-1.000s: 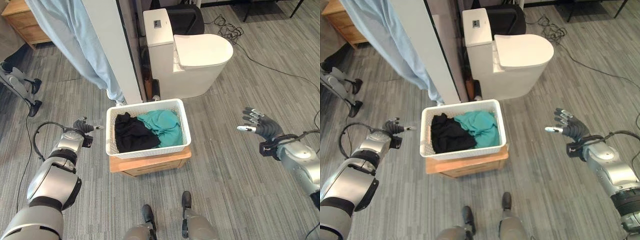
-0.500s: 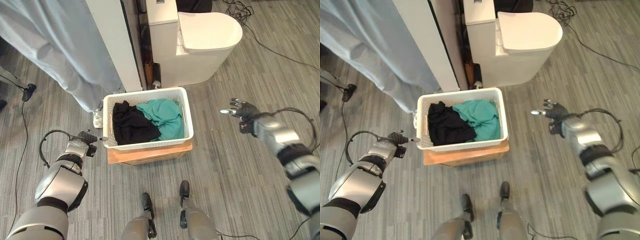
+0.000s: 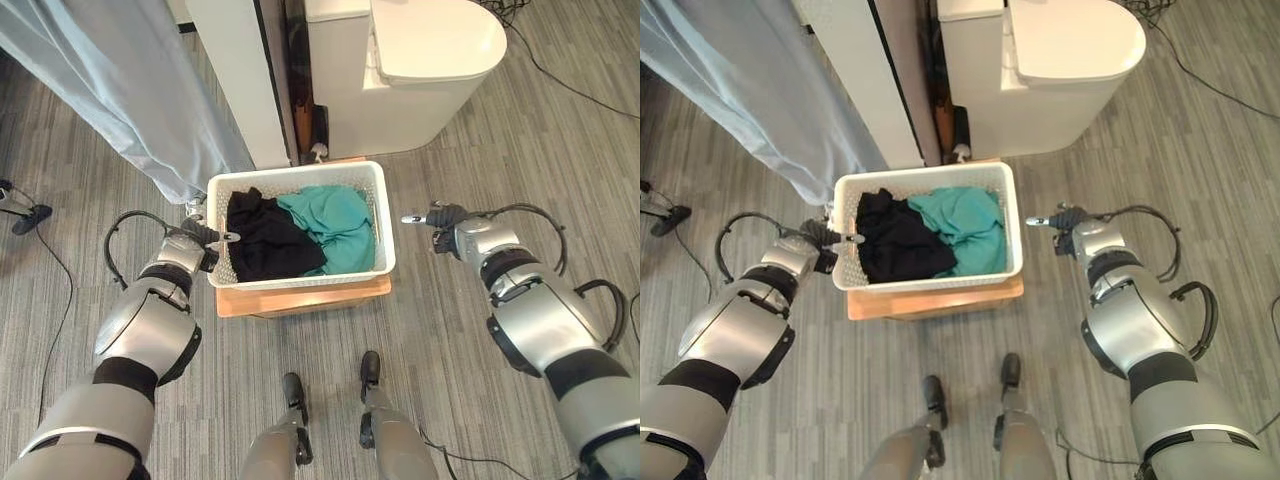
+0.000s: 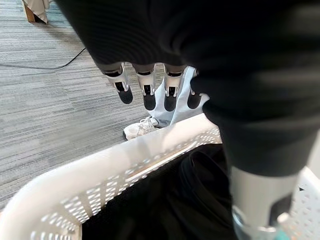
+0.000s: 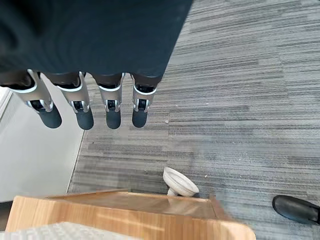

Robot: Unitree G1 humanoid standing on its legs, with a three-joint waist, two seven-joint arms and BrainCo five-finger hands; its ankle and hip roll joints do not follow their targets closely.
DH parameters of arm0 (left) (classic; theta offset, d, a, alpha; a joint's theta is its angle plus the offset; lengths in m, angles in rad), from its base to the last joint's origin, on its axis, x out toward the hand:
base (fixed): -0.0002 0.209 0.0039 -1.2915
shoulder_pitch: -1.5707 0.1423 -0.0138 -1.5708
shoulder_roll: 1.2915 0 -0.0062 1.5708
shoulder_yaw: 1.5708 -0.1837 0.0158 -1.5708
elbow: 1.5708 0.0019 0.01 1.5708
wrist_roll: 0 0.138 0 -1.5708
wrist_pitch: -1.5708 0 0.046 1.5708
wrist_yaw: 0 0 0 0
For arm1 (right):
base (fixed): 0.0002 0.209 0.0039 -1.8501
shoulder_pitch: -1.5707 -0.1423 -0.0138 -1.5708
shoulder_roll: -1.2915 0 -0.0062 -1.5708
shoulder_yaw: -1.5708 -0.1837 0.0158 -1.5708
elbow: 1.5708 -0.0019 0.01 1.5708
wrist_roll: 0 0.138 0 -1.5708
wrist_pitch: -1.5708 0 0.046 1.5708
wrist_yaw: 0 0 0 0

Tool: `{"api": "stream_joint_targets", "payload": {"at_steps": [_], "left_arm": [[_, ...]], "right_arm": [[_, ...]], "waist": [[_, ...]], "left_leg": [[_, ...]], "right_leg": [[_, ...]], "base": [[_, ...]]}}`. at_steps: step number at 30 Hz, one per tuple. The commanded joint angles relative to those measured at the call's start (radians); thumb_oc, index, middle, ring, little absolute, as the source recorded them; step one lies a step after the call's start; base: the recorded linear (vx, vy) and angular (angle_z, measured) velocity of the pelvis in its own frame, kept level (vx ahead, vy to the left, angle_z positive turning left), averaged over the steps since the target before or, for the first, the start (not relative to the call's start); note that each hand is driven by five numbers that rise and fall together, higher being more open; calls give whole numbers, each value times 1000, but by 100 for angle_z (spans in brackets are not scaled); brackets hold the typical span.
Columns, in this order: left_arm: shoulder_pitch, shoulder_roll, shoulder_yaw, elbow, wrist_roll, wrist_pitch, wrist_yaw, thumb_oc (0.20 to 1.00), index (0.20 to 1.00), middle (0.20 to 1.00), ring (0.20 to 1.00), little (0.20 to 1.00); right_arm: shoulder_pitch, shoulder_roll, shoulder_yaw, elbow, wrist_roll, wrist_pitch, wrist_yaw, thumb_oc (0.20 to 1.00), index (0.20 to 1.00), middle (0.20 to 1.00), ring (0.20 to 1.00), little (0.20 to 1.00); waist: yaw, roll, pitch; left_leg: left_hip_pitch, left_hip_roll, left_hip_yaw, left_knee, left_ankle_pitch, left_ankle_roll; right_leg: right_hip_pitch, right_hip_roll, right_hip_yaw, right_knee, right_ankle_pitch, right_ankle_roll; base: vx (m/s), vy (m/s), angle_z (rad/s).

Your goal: Grab the laundry basket,head to the washer,open it,put in the laundry and shut it.

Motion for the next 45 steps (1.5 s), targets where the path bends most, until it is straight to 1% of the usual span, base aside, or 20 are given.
{"api": "stream_joint_targets", "payload": {"at_steps": [1, 6, 10, 16, 24, 31, 39, 45], "left_arm": [[-134, 32, -78, 67, -7, -17, 34, 1000, 1000, 1000, 1000, 1000], [-139, 21, -82, 68, -11, -18, 32, 1000, 1000, 1000, 1000, 1000], [-141, 12, -83, 63, -16, -20, 37, 1000, 1000, 1000, 1000, 1000], [-144, 3, -84, 54, -24, -29, 39, 1000, 1000, 1000, 1000, 1000], [-179, 5, -86, 42, -52, -44, 39, 1000, 1000, 1000, 1000, 1000], [-174, 8, -75, 28, -74, -57, 42, 1000, 1000, 1000, 1000, 1000], [-181, 11, -67, 22, -92, -69, 51, 1000, 1000, 1000, 1000, 1000], [-191, 13, -58, 26, -99, -73, 63, 1000, 1000, 1000, 1000, 1000]], "right_arm": [[-142, 34, 56, 100, -1, -24, -18, 1000, 1000, 1000, 1000, 1000], [-151, 61, 63, 105, 1, -25, -21, 1000, 1000, 1000, 1000, 1000], [-156, 85, 75, 104, -25, -26, -18, 1000, 1000, 1000, 1000, 1000], [-154, 96, 76, 92, -25, -35, -23, 1000, 1000, 1000, 1000, 1000], [-169, 95, 82, 67, 10, -55, -39, 1000, 1000, 1000, 1000, 1000], [-162, 97, 88, 19, 41, -70, -45, 1000, 1000, 1000, 1000, 1000], [-160, 117, 101, -12, 55, -82, -49, 1000, 1000, 1000, 1000, 1000], [-163, 138, 117, -33, 50, -93, -52, 1000, 1000, 1000, 1000, 1000]], "waist": [[9, -39, 40], [11, -39, 50], [14, -38, 61], [16, -38, 73], [8, -43, 88], [-1, -44, 92], [-11, -44, 90], [-22, -51, 90]], "left_leg": [[-39, 38, -76, -15, 57, -61], [-49, 37, -78, -15, 61, -61], [-62, 37, -82, -15, 65, -61], [-76, 38, -89, -15, 69, -62], [-92, 38, -92, -15, 71, -63], [-94, 43, -90, -15, 71, -66], [-90, 47, -82, -15, 68, -69], [-96, 51, -79, -15, 69, -69]], "right_leg": [[51, -157, 18, -2, 13, 168], [41, -155, 22, -2, 15, 166], [30, -156, 18, -2, 16, 165], [20, -153, 16, -2, 18, 164], [6, -151, 16, -2, 20, 163], [-1, -146, 21, -2, 17, 163], [-6, -140, 28, -2, 12, 161], [-18, -138, 37, -2, 15, 160]], "base": [[0, 0, 0], [0, 0, 0], [0, 0, 0], [0, 0, 0], [0, 0, 0], [0, 0, 0], [0, 0, 0], [-8, -1, -2]]}}
